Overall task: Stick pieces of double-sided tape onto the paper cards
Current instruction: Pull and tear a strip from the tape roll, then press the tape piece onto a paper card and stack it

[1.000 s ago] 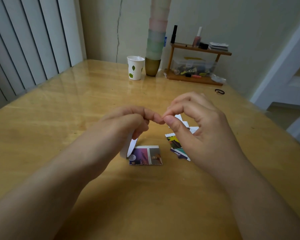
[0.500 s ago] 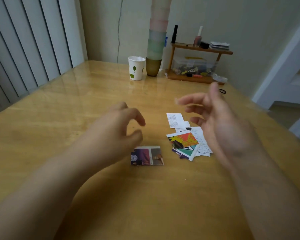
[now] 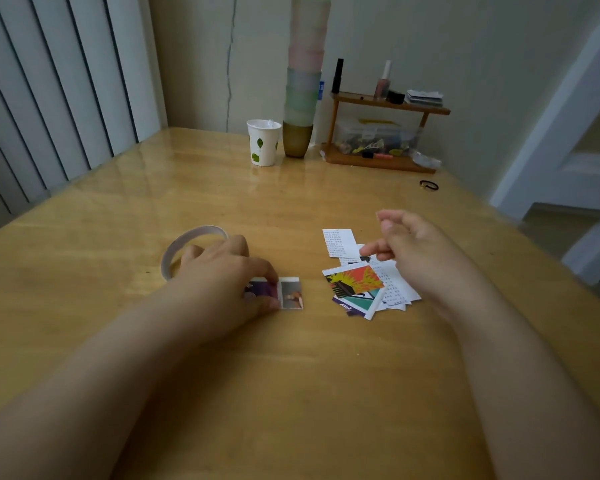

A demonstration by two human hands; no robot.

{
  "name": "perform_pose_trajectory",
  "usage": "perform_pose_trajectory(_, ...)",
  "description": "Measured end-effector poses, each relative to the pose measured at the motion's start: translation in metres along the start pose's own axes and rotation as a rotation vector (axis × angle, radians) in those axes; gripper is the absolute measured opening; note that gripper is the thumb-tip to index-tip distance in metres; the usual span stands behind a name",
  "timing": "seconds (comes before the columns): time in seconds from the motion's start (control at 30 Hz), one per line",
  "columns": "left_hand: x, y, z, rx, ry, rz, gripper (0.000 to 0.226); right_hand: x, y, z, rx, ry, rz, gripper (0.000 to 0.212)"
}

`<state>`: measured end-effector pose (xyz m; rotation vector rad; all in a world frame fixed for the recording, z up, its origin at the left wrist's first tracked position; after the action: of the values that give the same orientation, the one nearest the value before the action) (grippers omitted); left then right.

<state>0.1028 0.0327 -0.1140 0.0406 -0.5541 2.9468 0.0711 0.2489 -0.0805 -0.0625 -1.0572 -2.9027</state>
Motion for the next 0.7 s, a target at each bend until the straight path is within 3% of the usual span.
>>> perform_pose_trajectory(0.17, 0.003, 0.014, 0.005, 0.067, -0.14, 0.144, 0.035, 0.006, -0.006, -0.002, -0.11, 0.022, 0.014, 0.031)
perform_pose_trajectory(0.3, 0.006, 0.02, 0.008, 0.008, -0.267, 0.207, 0.039, 0.008, -0.01, 0.001, 0.253, 0.152, -0.127, 0.024)
perform_pose_trajectory(0.4, 0.004, 0.011, 0.005, -0.062, -0.37, 0.02, 0.036, 0.006, -0.011, 0.004, 0.394, 0.337, -0.222, 0.023)
perform_pose_trajectory(0.47, 0.001, 0.001, 0.002, -0.076, -0.355, -0.113, 0.033, 0.006, -0.01, 0.002, 0.406, 0.425, -0.255, 0.026)
perform_pose_trajectory(0.57, -0.001, -0.004, -0.006, -0.066, -0.284, -0.217, 0.033, 0.008, -0.012, -0.005, 0.356, 0.454, -0.292, 0.027)
perform_pose_trajectory(0.7, 0.001, -0.006, -0.016, -0.064, -0.338, -0.359, 0.033, 0.011, -0.014, -0.01, 0.315, 0.455, -0.323, 0.015)
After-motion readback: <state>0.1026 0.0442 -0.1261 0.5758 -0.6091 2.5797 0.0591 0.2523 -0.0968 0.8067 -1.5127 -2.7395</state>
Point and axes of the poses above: each hand's wrist, its own x-axis towards the middle knuckle, its own z-axis out of the back of the hand, y = z × x, the point moved 1 cm from there along x, towards the middle knuckle, and after that the axes turned 14 degrees about -x, right-handed, at the moved point
